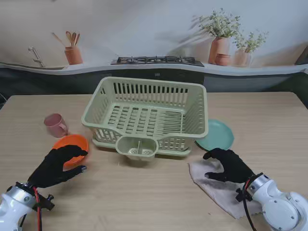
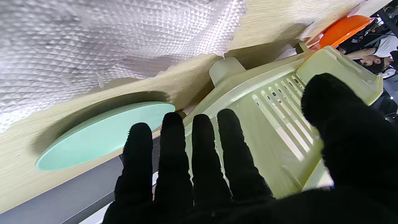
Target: Clear dishes and wipe the table
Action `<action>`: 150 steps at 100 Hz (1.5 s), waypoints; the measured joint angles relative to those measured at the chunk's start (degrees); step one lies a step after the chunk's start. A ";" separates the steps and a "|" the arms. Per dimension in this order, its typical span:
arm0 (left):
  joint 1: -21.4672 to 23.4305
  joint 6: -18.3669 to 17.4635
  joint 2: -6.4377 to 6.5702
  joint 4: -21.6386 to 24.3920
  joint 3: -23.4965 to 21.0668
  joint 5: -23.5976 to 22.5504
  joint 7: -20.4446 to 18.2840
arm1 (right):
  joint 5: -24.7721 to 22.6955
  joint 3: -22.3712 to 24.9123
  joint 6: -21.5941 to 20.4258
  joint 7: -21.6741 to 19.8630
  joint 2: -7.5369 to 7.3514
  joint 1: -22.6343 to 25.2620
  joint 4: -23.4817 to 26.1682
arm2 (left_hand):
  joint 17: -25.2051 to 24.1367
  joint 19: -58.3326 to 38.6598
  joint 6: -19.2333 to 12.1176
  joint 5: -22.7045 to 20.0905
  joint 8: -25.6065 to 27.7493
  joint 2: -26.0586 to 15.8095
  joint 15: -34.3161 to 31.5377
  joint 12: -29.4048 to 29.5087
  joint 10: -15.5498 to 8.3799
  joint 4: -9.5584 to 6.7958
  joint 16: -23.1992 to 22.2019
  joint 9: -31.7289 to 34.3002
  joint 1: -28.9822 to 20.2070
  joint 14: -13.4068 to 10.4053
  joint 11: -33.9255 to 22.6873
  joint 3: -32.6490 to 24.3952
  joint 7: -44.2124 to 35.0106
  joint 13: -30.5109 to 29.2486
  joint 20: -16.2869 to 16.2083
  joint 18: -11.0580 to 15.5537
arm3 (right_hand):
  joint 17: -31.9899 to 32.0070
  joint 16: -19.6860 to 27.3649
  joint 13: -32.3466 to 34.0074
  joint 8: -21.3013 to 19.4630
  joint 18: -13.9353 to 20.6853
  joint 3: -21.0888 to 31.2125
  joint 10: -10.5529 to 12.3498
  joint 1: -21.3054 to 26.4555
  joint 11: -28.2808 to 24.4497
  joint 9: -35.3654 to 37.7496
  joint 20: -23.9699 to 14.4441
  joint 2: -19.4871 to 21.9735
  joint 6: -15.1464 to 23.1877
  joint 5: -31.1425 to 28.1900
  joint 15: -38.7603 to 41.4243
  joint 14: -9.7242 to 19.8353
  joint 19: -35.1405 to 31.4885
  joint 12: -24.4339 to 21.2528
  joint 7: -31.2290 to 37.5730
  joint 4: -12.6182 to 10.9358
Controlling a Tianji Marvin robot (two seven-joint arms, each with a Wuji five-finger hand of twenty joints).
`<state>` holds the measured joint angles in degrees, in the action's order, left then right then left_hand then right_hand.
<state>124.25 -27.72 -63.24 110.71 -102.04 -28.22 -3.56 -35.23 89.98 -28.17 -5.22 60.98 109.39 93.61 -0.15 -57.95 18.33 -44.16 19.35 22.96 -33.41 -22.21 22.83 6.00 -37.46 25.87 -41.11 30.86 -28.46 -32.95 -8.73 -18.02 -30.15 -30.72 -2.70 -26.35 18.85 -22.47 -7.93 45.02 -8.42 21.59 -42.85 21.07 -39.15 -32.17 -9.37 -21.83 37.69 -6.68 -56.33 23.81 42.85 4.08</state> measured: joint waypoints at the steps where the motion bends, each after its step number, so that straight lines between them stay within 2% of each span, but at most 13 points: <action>1: 0.00 -0.02 0.00 0.00 0.00 -0.03 0.03 | 0.01 0.00 0.00 0.00 0.00 0.00 0.00 | 0.00 0.00 0.00 0.00 0.01 0.00 0.01 0.00 0.00 0.00 0.00 0.00 0.00 0.00 0.00 0.00 0.00 0.00 0.00 0.00 | 0.00 0.00 0.00 0.00 0.00 0.00 0.00 0.00 0.00 0.00 0.00 0.00 0.00 0.00 0.00 0.00 0.00 0.00 0.00 0.00; 47: 0.22 -0.43 -0.02 -0.14 -0.09 -0.13 0.49 | -0.43 0.47 -0.14 -0.04 0.04 0.13 0.02 | 0.01 0.01 -0.01 0.00 0.09 0.00 0.04 0.00 -0.02 0.00 0.00 0.21 0.00 -0.03 0.00 -0.04 0.00 -0.01 0.01 0.00 | 0.01 0.00 -0.44 0.00 0.49 0.00 0.00 0.00 -0.01 0.00 0.63 0.00 0.00 0.00 0.01 0.00 -0.09 0.00 0.03 0.00; 59: 0.31 -0.71 -0.03 -0.10 -0.13 -0.10 0.64 | -1.25 0.65 -0.52 -0.30 0.01 -0.23 -0.25 | 0.01 0.01 -0.01 0.00 0.10 0.00 0.04 0.00 -0.03 0.00 0.00 0.22 0.00 -0.04 0.00 -0.04 0.00 -0.03 0.01 0.00 | 0.45 0.83 -0.91 0.53 1.23 0.00 0.04 0.00 0.74 -0.04 2.04 0.00 0.00 0.00 -1.41 0.01 0.14 -0.63 -0.08 0.00; 66: 0.34 -1.06 -0.06 -0.10 -0.15 -0.16 1.11 | -1.94 0.76 -0.86 -0.38 -0.02 -0.63 -0.64 | 0.01 0.02 -0.01 0.00 0.12 0.00 0.09 0.00 -0.04 0.00 0.00 0.23 0.00 -0.04 0.00 -0.04 -0.02 -0.61 0.02 0.00 | 0.93 1.69 -1.08 1.12 2.04 1.29 0.11 0.09 2.41 -0.62 3.13 -1.36 -0.01 0.00 -3.01 0.33 2.51 -1.32 -1.19 0.00; 93: 0.74 -1.31 -0.17 0.02 -0.36 -0.72 1.97 | -6.13 1.18 -2.32 -0.12 -0.39 -3.38 -3.42 | 0.01 0.06 -0.02 0.00 0.14 0.00 0.09 0.00 -0.04 0.00 0.00 0.24 0.00 -0.05 0.00 -0.04 -0.03 -0.62 0.13 0.00 | 3.42 6.08 -4.35 3.92 6.29 2.15 1.08 0.09 7.48 -2.16 5.42 -2.04 -0.03 0.00 -11.46 2.13 9.63 -3.40 -6.15 0.00; 101: 0.97 -1.31 -0.20 0.18 -0.49 -0.96 1.97 | -7.32 1.07 -2.33 0.31 -0.50 -4.57 -4.69 | 0.01 0.12 -0.03 0.00 0.15 0.00 0.09 0.00 -0.05 0.00 0.00 0.24 0.00 -0.05 0.00 -0.04 -0.04 -0.63 0.34 0.00 | 3.59 6.72 -4.41 4.49 6.51 2.15 1.27 0.09 8.83 -2.23 5.94 -2.04 -0.03 0.00 -12.71 2.34 11.87 -4.04 -7.85 0.00; 116: 1.27 -1.42 -0.23 0.39 -0.64 -1.04 2.07 | -9.76 0.38 -1.97 2.05 -0.70 -6.78 -7.02 | 0.01 0.65 -0.04 0.00 0.18 0.00 0.09 0.00 -0.06 0.00 0.00 0.27 0.00 -0.06 0.00 -0.04 -0.04 -0.63 0.47 0.00 | 4.42 8.31 -5.77 5.48 7.35 2.15 1.70 0.09 11.15 -2.99 6.22 -2.04 -0.03 0.00 -15.90 3.42 14.86 -4.80 -11.25 0.00; 139: 1.45 -1.38 -0.29 0.58 -0.65 -1.16 2.34 | -14.38 -1.55 -0.67 4.46 -1.02 -11.07 -11.51 | 0.01 0.66 -0.05 0.00 0.21 0.00 0.09 0.00 -0.07 0.00 0.00 0.33 0.00 -0.06 0.00 -0.04 -0.03 -0.64 0.54 0.00 | 5.83 9.78 -8.70 8.30 11.04 1.98 3.55 0.09 15.50 -5.68 6.87 -2.04 -0.02 0.02 -19.70 5.88 20.84 -7.68 -18.49 0.00; 150: 1.48 -1.36 -0.31 0.63 -0.69 -1.20 2.36 | -15.01 -2.70 0.26 5.31 -1.24 -13.01 -13.71 | 0.01 0.67 -0.06 0.00 0.22 0.01 0.09 0.00 -0.07 0.00 0.00 0.34 0.00 -0.06 0.00 -0.04 -0.04 -0.63 0.54 0.00 | 6.34 11.05 -9.27 9.81 12.34 0.55 4.47 0.09 16.94 -6.52 6.87 -2.04 0.43 0.75 -21.62 6.97 23.48 -8.95 -20.33 0.00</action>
<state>125.73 -29.08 -63.55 111.34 -102.73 -29.42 -1.20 -50.24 87.29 -27.91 0.10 59.74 96.38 79.90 -0.15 -57.28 18.26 -44.16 19.57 22.97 -33.32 -22.21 22.76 6.00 -37.46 26.21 -41.11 30.81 -28.46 -32.99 -8.77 -18.65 -29.61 -30.71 3.64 -15.30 9.57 -12.66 4.41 45.57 -3.94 21.68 -25.91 14.55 -32.28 -34.21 -8.94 -21.08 16.07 0.30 -32.85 14.86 22.52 4.08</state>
